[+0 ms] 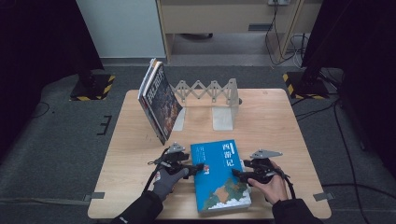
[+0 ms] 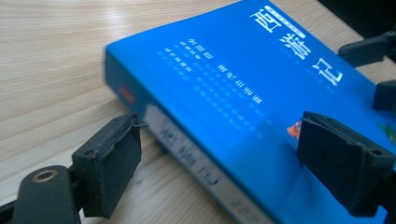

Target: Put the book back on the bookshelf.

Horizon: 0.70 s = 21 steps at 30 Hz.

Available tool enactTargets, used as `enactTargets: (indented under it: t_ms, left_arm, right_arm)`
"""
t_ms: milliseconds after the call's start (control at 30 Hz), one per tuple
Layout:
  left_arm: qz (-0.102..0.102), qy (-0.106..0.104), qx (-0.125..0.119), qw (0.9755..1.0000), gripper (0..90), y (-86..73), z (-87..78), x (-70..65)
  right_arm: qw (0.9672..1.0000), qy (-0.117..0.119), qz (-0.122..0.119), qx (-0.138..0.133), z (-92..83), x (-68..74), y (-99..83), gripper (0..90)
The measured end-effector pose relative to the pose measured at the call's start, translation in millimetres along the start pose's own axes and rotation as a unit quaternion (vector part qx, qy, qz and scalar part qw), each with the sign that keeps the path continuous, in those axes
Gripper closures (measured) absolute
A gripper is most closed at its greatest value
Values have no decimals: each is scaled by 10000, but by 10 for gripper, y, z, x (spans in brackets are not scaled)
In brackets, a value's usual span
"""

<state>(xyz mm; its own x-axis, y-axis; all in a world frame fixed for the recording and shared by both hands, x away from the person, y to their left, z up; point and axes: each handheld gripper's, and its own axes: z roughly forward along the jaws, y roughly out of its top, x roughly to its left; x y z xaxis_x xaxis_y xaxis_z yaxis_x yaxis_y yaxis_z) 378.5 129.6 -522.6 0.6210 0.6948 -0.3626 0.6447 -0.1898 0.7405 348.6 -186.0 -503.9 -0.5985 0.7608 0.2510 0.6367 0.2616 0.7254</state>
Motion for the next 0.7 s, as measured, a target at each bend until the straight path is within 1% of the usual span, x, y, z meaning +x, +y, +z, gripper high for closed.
enactTargets:
  t_ms: [33,67,133,200,300,333,467,700]
  left_arm:
    - [-40,-25,-18,10000,129,-3,25,-3]
    - [-82,-1,-36,10000,112,-7,47,-11]
    - [-109,-19,-57,9999,79,-13,72,-1]
    - [-251,-82,-82,9996,59,-31,96,20]
    - [-506,-184,-245,9982,18,-93,151,35]
    - [-535,-197,-255,9980,4,-99,163,39]
    - [-534,-202,-236,9981,0,-93,165,41]
    - [-552,-206,-210,9980,0,-86,167,40]
  right_arm:
    - [10000,19,6,3,6,6,-1,297]
    - [10000,27,15,-9,15,12,-3,296]
    - [10000,54,49,-31,26,24,-8,294]
    - [9999,62,74,-52,38,23,-13,297]
    - [9999,108,123,-56,48,18,-15,299]
    - [9999,100,125,-65,51,21,-16,300]
    - [9997,141,165,-92,59,32,-19,322]
    - [9993,202,284,-98,78,27,-25,324]
